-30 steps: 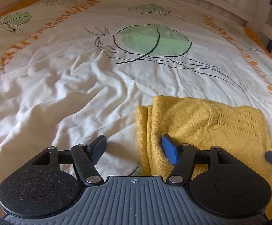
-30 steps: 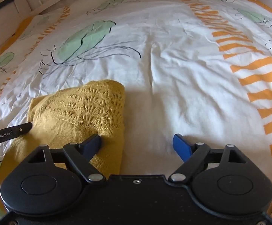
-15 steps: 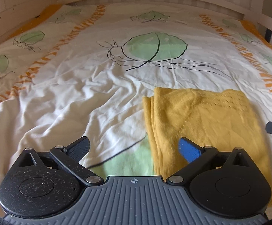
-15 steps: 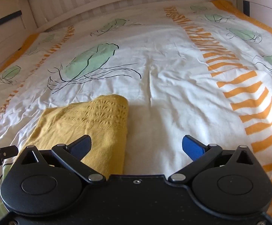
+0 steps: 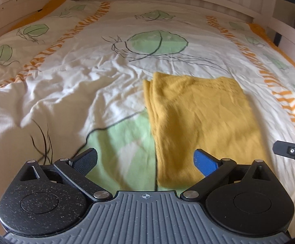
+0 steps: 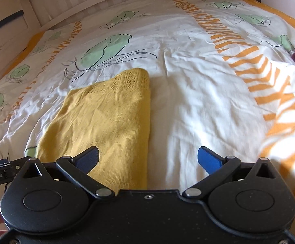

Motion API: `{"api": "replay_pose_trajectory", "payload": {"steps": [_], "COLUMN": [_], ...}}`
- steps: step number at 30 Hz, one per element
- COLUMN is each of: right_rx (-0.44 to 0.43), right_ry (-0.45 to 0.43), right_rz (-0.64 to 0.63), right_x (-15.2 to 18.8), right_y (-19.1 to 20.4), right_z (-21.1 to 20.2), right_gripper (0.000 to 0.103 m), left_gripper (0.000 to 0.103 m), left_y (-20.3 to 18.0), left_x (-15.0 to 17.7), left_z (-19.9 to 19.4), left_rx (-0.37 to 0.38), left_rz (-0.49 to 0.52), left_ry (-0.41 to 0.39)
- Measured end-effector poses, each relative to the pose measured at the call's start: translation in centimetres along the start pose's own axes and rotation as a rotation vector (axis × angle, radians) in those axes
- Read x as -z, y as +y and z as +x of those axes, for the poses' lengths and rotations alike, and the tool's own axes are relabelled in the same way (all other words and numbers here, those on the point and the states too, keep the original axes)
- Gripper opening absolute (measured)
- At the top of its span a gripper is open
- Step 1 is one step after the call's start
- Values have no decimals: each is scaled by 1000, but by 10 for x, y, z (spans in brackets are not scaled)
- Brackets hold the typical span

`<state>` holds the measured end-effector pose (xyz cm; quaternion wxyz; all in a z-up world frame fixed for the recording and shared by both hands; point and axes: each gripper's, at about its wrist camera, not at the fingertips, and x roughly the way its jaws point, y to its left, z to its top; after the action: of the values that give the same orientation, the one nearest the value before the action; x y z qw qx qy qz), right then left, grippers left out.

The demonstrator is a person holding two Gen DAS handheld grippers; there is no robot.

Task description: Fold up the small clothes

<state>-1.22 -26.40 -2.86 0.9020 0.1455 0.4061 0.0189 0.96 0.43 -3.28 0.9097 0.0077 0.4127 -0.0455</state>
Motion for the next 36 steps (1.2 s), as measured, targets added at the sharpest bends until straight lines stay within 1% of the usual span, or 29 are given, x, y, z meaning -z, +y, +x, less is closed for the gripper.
{"api": "replay_pose_trajectory", "payload": {"steps": [3,7,13,16,21,24,31,36], "right_rx": [10,9,43,43,49,53,59,58], "right_ry": [-5,-8,-12,-18,-24,-21,-5,0], "right_rz": [-13,-20,-105,-115,-121,-114,-97,-80], "right_x": [8,17,30,36,39,39,41,42], "right_y": [4,9,27,31,33,31,28,27], "right_z": [-12,-26,-38,-43,-44,-43,-40,-39], "right_gripper": [103,103,103,103,103,103,103,103], "left_gripper": [102,102,102,101,101,101,101,101], "left_y": [-5,-14,-23,-26,-28,-27,-22,-19], "left_x": [8,17,29,33,37,36,34,33], "left_z": [-8,-17,-28,-32,-38,-40,-34,-32], "left_rx": [12,-21,-22,-52,-81,-78,-56,-54], "left_rz": [6,27,42,56,79,71,30,19], "left_ry": [7,31,75,92,79,73,92,99]}}
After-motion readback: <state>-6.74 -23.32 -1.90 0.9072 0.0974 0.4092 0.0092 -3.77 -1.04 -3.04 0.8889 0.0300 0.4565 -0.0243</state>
